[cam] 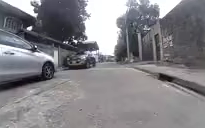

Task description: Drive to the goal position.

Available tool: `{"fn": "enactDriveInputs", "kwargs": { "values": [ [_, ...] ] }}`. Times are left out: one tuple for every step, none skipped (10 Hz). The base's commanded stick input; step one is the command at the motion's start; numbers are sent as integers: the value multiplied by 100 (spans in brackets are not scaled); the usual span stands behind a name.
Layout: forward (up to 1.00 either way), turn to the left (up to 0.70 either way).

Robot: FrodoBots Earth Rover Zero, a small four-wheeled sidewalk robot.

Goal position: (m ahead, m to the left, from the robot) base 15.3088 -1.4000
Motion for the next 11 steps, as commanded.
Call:
{"fn": "enactDriveInputs", "kwargs": {
  "values": [
    [100, 3],
    [100, 3],
    [100, 3],
    [100, 3],
    [100, 3],
    [100, 3],
    [100, 3],
    [100, 3],
    [100, 3],
    [100, 3],
    [100, 3]
  ]
}}
